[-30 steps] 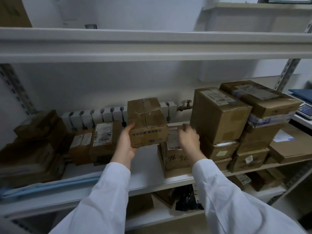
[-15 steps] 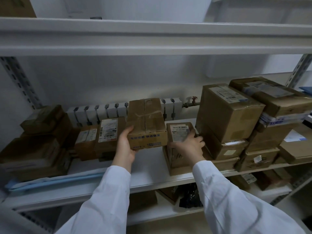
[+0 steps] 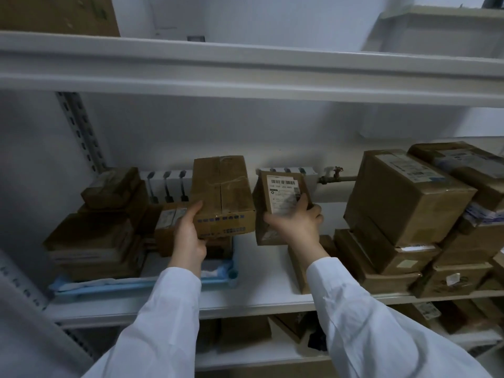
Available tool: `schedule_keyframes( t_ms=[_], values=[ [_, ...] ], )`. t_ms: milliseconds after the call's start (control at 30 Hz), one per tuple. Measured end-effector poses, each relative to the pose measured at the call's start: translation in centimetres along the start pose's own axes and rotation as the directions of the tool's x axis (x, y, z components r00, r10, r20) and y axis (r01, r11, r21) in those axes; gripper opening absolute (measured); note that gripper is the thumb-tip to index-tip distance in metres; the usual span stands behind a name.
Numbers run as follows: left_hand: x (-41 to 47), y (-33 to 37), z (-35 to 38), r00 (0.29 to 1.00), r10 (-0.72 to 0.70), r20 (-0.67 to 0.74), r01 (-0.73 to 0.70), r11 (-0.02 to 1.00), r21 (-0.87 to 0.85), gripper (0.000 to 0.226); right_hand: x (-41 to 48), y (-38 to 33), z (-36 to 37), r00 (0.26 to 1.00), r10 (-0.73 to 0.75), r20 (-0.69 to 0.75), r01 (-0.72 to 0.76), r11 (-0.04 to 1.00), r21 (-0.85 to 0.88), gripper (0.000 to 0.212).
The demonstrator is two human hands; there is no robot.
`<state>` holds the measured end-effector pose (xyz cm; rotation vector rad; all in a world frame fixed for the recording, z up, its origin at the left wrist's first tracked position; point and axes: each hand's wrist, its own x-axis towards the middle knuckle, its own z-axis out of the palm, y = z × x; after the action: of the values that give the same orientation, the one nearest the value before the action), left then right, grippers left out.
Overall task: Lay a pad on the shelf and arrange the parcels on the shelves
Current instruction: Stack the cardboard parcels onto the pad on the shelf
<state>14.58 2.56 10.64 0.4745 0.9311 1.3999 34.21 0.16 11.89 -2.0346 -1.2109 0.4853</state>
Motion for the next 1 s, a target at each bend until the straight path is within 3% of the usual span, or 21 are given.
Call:
schedule_keyframes(
  t_ms=[67,367,500,633,933,1000],
  values=[
    [0.6,1.4,-1.5,1.000,0.010,-0.024,-0.010,1.000,-0.002,0.049,-0.1,-1.1,1.3,0.999,-0.001,0.039,0.000,1.000,0.006,0.106],
    [4.3,5.2,-6.6,0.985,0.009,-0.170,0.003,0.998,0.069,0.029,-0.5,-5.8,5.9,0.993,-0.013,0.117,0.009,1.000,0.030,0.108],
    [6.2,6.2,-7.5,0.977,-0.016,-0.215,0.034,0.996,0.080,0.052,-0.5,-7.8,7.2,0.991,-0.033,0.129,0.031,0.999,0.019,0.106],
    [7.4,6.8,-8.2,0.968,-0.120,-0.219,0.118,0.993,-0.024,0.071,-0.2,-9.4,8.7,0.994,-0.027,0.104,0.030,0.999,-0.028,0.106],
    [7.9,5.4,-7.7,0.904,-0.077,-0.421,-0.025,0.972,-0.232,0.086,0.0,-11.5,11.4,0.997,0.005,0.076,0.003,0.995,-0.099,0.108],
    [8.1,5.2,-8.1,0.921,-0.087,-0.379,-0.008,0.970,-0.243,0.089,-0.1,-11.7,11.9,0.998,-0.002,0.065,0.011,0.991,-0.130,0.108]
  ],
)
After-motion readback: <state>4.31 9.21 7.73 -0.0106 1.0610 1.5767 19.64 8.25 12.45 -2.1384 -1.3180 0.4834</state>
